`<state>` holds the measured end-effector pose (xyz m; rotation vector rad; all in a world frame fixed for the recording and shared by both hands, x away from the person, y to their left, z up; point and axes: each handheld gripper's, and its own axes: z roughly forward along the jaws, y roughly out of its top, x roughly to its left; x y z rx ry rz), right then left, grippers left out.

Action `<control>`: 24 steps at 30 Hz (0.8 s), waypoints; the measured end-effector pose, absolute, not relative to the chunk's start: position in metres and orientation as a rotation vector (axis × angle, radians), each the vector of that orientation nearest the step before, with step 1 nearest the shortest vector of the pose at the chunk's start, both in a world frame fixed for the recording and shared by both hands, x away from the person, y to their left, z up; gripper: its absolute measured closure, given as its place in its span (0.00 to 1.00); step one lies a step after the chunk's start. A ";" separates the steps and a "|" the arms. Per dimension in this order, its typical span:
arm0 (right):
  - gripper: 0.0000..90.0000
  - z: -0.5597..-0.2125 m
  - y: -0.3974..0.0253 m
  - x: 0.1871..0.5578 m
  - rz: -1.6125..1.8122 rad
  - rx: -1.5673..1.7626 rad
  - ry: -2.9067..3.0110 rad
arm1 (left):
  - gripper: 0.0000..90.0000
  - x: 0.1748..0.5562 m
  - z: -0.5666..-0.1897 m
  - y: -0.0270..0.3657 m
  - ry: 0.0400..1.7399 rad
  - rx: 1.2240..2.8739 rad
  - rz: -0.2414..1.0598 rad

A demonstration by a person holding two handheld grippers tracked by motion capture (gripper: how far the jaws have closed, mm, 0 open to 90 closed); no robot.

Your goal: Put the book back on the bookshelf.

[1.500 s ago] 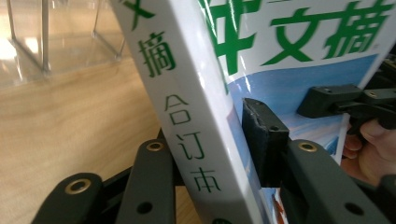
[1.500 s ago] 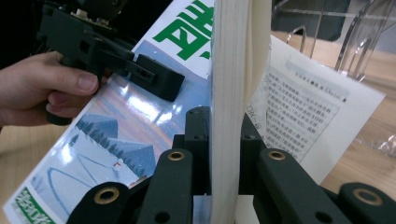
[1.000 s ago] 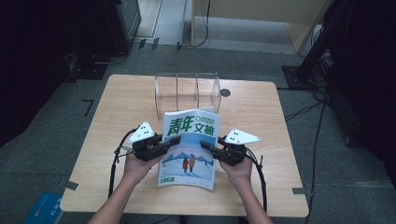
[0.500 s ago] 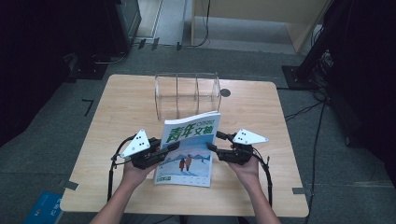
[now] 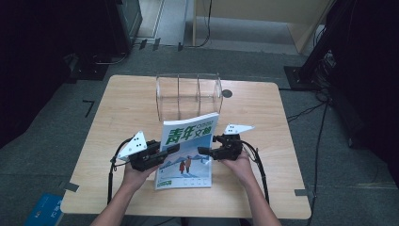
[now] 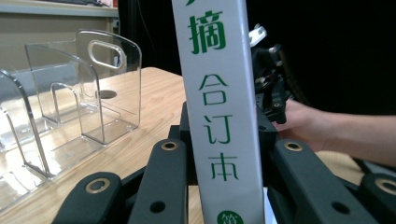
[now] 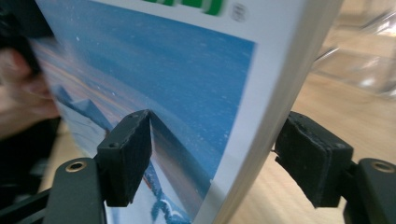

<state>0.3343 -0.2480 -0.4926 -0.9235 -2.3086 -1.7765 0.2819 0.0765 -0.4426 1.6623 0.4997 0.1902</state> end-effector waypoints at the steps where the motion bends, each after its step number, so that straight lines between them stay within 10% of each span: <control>1: 0.36 -0.493 -0.247 0.335 -1.777 -0.908 -2.293 | 0.83 0.283 -0.444 0.078 0.508 1.655 0.180; 9: 0.80 -0.468 -0.260 0.327 -1.799 -0.823 -2.294 | 0.83 0.293 -0.451 0.092 0.612 1.571 0.175; 24: 0.84 -0.435 -0.261 0.283 -1.972 -0.627 -2.653 | 0.80 0.284 -0.437 0.092 0.427 1.639 0.293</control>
